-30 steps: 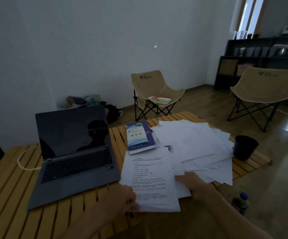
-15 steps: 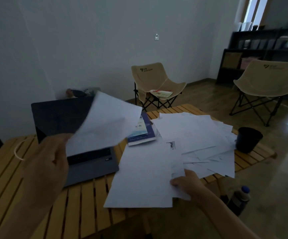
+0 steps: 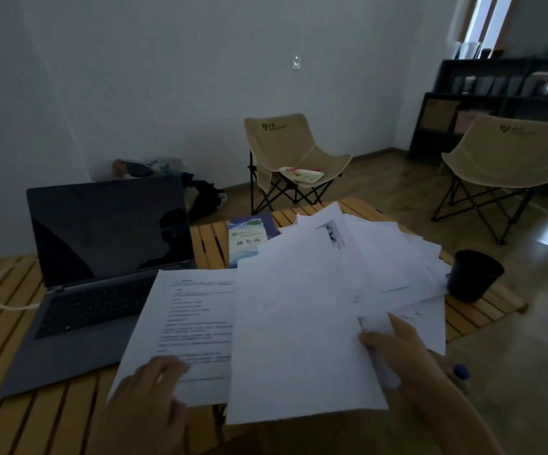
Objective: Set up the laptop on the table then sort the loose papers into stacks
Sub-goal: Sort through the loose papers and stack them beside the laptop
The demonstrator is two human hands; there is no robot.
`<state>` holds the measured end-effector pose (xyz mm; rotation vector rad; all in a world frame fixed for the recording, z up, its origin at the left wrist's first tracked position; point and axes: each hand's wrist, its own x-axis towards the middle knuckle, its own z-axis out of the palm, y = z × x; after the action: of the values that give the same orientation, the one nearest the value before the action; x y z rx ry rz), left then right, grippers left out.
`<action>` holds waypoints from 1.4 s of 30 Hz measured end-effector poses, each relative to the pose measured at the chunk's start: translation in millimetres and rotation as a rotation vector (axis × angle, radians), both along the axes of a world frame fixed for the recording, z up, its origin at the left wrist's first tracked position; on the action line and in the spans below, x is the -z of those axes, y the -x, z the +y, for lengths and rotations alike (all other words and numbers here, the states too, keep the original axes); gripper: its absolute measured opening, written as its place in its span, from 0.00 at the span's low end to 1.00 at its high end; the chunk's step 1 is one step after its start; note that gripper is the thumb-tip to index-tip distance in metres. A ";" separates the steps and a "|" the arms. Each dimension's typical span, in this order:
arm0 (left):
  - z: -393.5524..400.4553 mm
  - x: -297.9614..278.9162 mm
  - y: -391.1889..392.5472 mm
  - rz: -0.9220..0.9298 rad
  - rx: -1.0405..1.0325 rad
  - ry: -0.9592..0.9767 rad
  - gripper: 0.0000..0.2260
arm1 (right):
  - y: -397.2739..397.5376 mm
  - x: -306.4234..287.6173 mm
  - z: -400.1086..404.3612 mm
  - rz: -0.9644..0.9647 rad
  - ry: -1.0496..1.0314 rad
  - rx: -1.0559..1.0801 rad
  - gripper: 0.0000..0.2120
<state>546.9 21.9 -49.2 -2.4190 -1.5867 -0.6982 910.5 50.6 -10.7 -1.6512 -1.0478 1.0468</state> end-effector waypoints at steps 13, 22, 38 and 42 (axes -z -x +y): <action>23.1 21.7 -84.9 0.063 0.361 -0.240 0.11 | 37.8 36.8 43.5 0.368 0.195 -0.014 0.05; 32.0 22.3 -75.4 -0.178 0.306 0.091 0.10 | 45.0 41.7 46.5 0.257 0.212 -0.036 0.05; 38.8 -32.9 -31.7 -0.865 -0.238 0.305 0.13 | 54.0 41.0 46.2 0.115 0.208 -0.071 0.04; 34.4 -35.0 -49.8 -0.862 -0.215 0.235 0.11 | 53.2 39.6 44.2 0.092 0.183 -0.086 0.06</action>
<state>596.7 56.3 -14.2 -2.1336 -2.2727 -1.7477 857.3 94.8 -50.3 -1.6968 -0.9938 1.2964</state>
